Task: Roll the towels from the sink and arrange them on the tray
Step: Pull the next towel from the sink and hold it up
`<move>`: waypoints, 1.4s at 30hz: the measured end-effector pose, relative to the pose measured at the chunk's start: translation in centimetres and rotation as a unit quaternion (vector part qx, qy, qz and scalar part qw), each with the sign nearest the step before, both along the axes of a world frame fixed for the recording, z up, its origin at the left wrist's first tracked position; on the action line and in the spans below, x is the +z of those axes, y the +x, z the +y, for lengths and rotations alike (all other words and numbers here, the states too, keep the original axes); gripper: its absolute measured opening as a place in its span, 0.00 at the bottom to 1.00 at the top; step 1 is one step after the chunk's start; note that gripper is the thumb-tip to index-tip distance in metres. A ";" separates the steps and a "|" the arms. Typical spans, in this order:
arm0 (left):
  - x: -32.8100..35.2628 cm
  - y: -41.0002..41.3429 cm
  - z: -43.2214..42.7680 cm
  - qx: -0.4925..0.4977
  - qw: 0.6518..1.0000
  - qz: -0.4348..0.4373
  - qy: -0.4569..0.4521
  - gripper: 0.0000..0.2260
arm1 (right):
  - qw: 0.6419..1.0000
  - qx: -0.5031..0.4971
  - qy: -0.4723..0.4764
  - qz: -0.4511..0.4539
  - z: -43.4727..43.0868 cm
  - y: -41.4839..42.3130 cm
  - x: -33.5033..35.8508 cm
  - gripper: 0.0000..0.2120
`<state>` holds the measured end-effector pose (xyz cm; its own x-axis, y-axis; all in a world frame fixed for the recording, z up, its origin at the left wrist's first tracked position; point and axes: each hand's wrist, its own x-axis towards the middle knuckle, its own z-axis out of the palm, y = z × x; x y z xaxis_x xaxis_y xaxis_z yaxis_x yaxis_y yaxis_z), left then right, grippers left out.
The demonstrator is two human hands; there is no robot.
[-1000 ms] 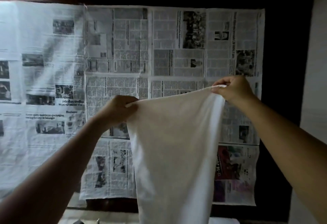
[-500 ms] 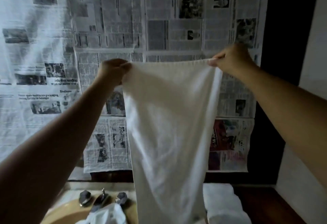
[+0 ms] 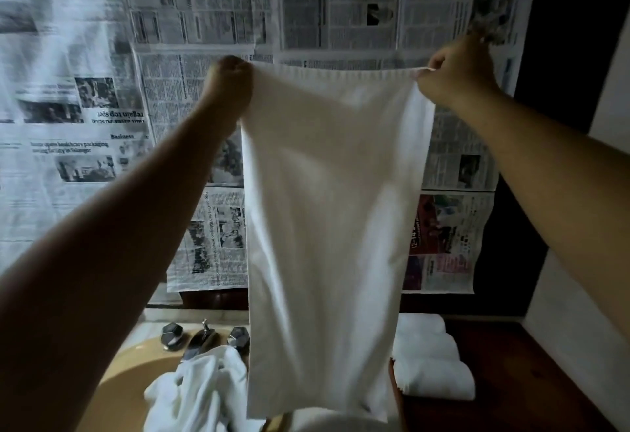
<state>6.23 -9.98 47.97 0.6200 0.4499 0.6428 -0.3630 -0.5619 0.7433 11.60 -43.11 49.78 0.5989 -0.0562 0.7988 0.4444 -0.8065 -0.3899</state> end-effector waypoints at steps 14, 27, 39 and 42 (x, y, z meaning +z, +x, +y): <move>-2.7 -1.5 -8.2 -0.141 0.986 -0.033 -0.080 0.09 | 0.747 0.468 0.249 0.401 4.7 -4.2 -0.6 0.14; -3.2 -2.8 -10.1 -0.280 0.945 0.053 -0.162 0.05 | 0.973 0.210 -0.016 0.090 7.2 -3.2 -1.1 0.10; -3.3 -1.9 -6.8 -0.263 0.960 0.055 -0.081 0.05 | 0.927 0.304 -0.134 0.174 4.8 -2.8 -1.5 0.22; -2.8 -2.6 -5.3 -0.260 0.963 0.028 -0.062 0.04 | 0.890 0.233 -0.220 0.324 2.9 -1.7 -1.3 0.23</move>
<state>3.64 -15.33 45.20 0.8148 0.1404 0.5625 -0.5281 -0.2209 0.8200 9.88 -40.18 48.51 0.8180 0.5527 0.1591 0.5677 -0.7313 -0.3781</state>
